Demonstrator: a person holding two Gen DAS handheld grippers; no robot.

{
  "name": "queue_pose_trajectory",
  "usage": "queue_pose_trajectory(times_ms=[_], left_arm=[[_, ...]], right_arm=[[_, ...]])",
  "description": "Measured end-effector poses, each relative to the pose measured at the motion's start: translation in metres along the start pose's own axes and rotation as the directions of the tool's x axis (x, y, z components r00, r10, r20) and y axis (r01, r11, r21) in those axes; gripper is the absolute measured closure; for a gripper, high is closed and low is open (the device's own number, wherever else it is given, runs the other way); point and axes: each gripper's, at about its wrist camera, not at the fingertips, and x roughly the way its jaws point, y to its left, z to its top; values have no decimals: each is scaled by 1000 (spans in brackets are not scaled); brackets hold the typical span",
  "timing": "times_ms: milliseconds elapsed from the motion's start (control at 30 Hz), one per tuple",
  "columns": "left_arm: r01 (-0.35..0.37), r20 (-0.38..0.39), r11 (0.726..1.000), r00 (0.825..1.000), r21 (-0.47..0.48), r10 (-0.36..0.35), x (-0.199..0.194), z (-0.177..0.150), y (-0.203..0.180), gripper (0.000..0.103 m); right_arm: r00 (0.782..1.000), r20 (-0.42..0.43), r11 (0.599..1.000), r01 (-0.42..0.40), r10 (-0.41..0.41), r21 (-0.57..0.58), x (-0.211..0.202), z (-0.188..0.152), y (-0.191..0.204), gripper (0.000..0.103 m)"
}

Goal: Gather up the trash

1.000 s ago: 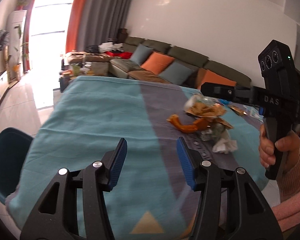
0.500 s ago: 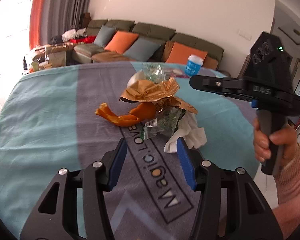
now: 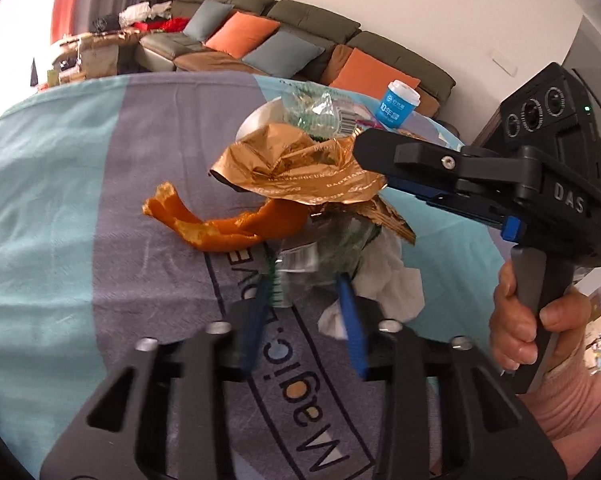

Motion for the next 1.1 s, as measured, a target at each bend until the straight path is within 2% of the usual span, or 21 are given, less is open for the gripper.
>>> queue_pose_trajectory(times_ms=[100, 167, 333, 667, 900, 1033, 1100], left_arm=[[5, 11, 1000, 1000, 4, -5, -1, -1, 1, 76], [5, 19, 1000, 1000, 8, -6, -2, -4, -1, 77], [5, 51, 1000, 999, 25, -7, -14, -10, -5, 77], [-61, 145, 996, 988, 58, 52, -65, -26, -3, 77], [-107, 189, 994, 977, 22, 101, -101, -42, 13, 78], [-133, 208, 991, 969, -10, 132, -118, -53, 22, 78], [-142, 212, 989, 967, -27, 145, -126, -59, 27, 78]], right_arm=[[1000, -7, 1000, -19, 19, 16, 1, -1, -2, 71], [999, -7, 999, -34, 34, 21, 1, -1, -2, 83], [999, -1, 999, -43, 43, 28, -2, -3, -4, 98], [994, 40, 995, -99, 99, -6, -12, 6, 11, 100], [992, 46, 993, -117, 118, -26, -9, 11, 20, 101], [994, 27, 994, -104, 105, -42, -1, 11, 25, 101], [998, 17, 996, -67, 68, -51, 4, 12, 27, 95]])
